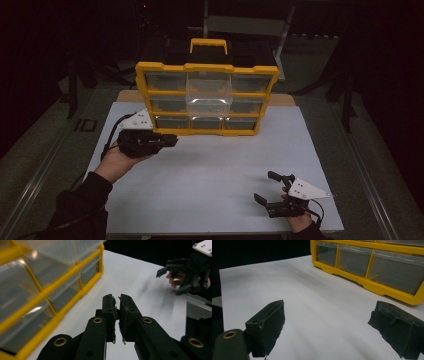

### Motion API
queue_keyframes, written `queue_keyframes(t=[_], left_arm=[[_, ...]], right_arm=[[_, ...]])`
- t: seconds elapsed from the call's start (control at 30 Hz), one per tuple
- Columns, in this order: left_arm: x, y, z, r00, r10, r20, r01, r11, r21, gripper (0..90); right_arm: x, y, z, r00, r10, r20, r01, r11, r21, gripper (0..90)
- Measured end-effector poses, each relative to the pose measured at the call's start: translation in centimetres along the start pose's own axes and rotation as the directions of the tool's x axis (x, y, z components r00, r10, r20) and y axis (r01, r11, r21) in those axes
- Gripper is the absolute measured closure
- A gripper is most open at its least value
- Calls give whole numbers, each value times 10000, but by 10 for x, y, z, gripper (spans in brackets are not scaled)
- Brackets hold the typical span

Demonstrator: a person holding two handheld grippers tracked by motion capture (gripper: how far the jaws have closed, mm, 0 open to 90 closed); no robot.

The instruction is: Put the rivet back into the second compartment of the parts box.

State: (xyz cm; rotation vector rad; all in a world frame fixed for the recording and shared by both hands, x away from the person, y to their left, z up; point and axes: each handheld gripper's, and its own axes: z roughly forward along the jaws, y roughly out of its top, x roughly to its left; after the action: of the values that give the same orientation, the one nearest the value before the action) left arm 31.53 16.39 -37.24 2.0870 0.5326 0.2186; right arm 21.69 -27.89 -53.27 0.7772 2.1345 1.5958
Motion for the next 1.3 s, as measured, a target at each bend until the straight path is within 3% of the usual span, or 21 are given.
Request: queue_keyframes(t=[0.47,0.67,1.03,1.13,1.3], left_arm=[[14,66,-35,9980,491,-397,-525,9946,-896,818],[19,91,-40,9960,757,-468,-809,9894,-1209,818],[23,126,-28,9911,1331,86,-1290,9734,-1892,817],[24,131,-20,9917,1257,264,-1170,9691,-2170,816],[26,134,-2,9930,1106,410,-984,9683,-2296,815]], right_arm=[[0,0,1,10000,18,-12,-18,10000,21,105],[-1,-1,1,10000,51,-6,-51,10000,40,105],[-1,-1,0,9999,101,-34,-101,9999,-9,105],[-1,-1,0,9999,100,-40,-101,9999,-26,105],[-1,-1,-1,9999,143,-61,-144,9999,-65,105]])
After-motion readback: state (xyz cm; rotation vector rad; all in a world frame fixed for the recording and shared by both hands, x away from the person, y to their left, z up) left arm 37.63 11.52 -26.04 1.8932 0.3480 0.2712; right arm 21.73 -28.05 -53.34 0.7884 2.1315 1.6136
